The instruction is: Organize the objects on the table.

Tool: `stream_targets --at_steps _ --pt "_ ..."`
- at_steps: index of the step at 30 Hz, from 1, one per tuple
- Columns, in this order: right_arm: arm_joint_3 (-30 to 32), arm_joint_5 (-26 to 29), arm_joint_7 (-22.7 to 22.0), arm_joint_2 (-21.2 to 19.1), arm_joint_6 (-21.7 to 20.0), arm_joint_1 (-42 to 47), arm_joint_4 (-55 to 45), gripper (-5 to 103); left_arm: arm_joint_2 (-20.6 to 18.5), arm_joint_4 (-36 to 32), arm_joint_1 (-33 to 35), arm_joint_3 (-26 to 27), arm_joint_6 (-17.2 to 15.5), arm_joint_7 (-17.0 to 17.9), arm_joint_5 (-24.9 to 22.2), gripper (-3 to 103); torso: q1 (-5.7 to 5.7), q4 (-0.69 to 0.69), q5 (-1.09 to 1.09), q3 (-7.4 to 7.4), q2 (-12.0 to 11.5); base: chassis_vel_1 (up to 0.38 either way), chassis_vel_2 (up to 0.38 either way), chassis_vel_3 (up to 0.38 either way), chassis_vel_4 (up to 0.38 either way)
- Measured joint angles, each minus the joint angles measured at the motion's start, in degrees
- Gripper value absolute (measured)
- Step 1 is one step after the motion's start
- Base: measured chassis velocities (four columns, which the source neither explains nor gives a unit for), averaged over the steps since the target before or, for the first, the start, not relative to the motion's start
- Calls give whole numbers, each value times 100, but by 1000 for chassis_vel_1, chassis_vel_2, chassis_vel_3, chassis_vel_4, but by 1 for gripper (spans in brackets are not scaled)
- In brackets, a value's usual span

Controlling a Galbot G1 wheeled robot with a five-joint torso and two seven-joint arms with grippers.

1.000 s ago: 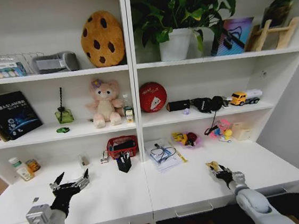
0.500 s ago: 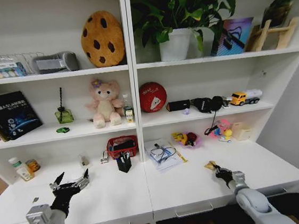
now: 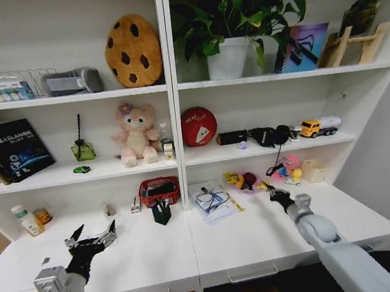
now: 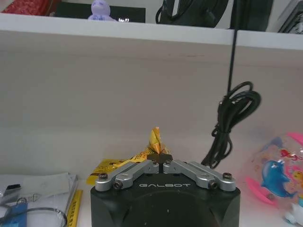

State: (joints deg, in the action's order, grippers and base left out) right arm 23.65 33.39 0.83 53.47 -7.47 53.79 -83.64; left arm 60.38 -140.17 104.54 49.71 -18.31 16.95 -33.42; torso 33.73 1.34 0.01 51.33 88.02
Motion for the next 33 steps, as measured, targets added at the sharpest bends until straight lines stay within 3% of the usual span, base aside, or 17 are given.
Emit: stream_targets --at_steps 10,17,18,20,23,25,26,28,30,31,33 --pt "-671 -350 107 604 574 -1725 2156 0 0 0 0 0 0 0 0 100 0 2 -1 0 0 0 0 0 0" --pt "-846 -423 172 849 957 -2026 2998 -3 0 1 0 0 0 2 0 100 0 3 -1 0 0 0 0 0 0" --pt "-882 -418 200 914 1056 -2080 3183 8 0 0 0 0 0 2 0 100 0 3 -1 0 0 0 0 0 0" --pt "-907 -391 206 935 1069 -2088 3241 13 0 0 0 0 0 1 0 100 0 3 0 0 0 0 0 0 0" --pt "-932 -319 207 878 999 -1976 3080 29 0 0 0 0 0 2 0 100 0 3 -1 0 0 0 0 0 0" --pt "-929 -305 201 853 977 -1935 3005 29 0 0 0 0 0 2 0 100 0 3 -1 0 0 0 0 0 0" --pt "-893 -230 132 734 825 -1744 2623 40 0 0 0 0 0 2 0 100 0 2 0 -1 0 0 0 0 0" --pt "-860 -191 102 647 749 -1609 2368 40 0 0 0 0 0 2 0 100 0 1 -1 0 0 0 0 0 0" --pt "-657 -151 -24 374 501 -1032 1469 50 0 1 0 0 0 2 0 100 0 4 -2 -1 0 0 0 0 0" --pt "-657 -151 -24 374 501 -1032 1469 50 0 1 0 0 0 2 0 100 0 4 -2 -1 0 0 0 0 0" --pt "-183 -76 -239 40 182 -67 205 62 0 1 0 0 0 2 0 100 0 4 0 -1 1 0 0 0 0"
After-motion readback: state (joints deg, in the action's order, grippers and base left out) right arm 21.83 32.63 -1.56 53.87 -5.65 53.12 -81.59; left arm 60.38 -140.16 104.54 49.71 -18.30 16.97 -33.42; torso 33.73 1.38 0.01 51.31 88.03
